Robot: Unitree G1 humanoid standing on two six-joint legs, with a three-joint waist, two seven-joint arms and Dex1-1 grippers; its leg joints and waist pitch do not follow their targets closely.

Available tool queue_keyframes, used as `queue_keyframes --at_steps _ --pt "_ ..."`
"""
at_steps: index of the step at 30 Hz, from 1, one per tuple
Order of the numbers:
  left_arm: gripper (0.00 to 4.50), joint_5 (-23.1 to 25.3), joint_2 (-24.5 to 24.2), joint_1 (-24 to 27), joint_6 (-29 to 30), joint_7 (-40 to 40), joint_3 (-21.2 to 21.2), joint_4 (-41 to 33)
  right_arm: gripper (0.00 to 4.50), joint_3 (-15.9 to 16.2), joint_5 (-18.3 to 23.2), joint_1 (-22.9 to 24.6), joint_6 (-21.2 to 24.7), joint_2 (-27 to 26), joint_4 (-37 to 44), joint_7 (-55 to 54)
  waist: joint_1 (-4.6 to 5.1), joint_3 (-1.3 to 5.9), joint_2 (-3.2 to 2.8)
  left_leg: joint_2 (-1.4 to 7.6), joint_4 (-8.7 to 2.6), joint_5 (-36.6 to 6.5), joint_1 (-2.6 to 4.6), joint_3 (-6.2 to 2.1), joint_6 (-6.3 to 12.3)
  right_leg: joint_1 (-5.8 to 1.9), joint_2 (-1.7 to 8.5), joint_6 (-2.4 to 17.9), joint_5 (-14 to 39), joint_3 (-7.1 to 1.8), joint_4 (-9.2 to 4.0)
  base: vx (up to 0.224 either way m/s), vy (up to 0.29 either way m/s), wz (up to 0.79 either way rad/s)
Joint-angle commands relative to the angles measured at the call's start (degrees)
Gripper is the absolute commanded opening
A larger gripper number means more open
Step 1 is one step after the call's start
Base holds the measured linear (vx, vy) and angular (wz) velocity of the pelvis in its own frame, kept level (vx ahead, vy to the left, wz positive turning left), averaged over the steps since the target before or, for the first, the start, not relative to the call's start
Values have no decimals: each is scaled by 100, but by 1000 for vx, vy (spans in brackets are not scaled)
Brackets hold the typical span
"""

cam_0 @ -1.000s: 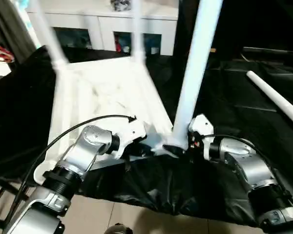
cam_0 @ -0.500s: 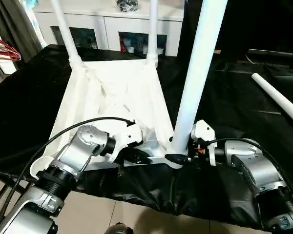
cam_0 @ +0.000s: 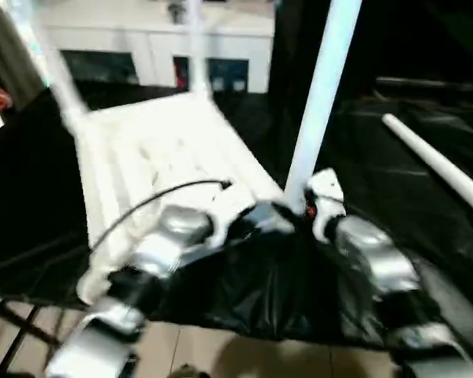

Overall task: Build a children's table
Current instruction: Rotate leg to tighten

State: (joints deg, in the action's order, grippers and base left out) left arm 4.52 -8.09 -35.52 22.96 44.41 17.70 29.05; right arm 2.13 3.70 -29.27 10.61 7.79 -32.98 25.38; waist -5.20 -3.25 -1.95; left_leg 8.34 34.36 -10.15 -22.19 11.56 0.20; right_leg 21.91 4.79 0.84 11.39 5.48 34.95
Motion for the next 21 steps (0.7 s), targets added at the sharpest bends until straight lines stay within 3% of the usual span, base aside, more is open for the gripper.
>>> queue_keyframes --at_steps 1,3,6,9,15,21 --pt "0 -74 285 -311 -125 -174 -56 -174 269 300 -28 58 30 -357 -267 35 -9 347 58 568 -497 -1850 145 -342 -198 -156 646 1027 1863 -409 -554 0 0 0" --pt "0 -68 336 -299 -160 -171 -32 -199 325 230 36 23 -58 -445 -286 41 -5 356 52 566 -489 -1743 137 -328 -132 -163 637 1055 1675 -414 -538 0 0 0" --pt "0 -86 300 -243 -259 -3 39 -277 348 118 225 -12 -20 -437 -251 243 -13 371 47 568 -480 -1484 119 -315 23 -192 618 1153 1264 -405 -491 0 0 0" --pt "0 -175 86 -130 -393 334 113 -442 383 323 77 48 -182 -136 -19 680 -16 380 53 568 -473 -1448 115 -309 68 -207 614 1196 1155 -399 -472 0 0 0" --pt "0 -284 -261 0 -628 963 185 -639 383 566 155 195 -315 354 394 1736 -43 372 56 579 -450 -1322 112 -293 213 -211 616 1259 1031 -400 -462 0 0 0" --pt "0 -474 -666 122 -839 1708 247 -823 383 832 272 365 -341 883 807 2834 -141 377 45 616 -463 -1361 139 -285 191 -182 601 1279 1023 -402 -429 0 0 0"
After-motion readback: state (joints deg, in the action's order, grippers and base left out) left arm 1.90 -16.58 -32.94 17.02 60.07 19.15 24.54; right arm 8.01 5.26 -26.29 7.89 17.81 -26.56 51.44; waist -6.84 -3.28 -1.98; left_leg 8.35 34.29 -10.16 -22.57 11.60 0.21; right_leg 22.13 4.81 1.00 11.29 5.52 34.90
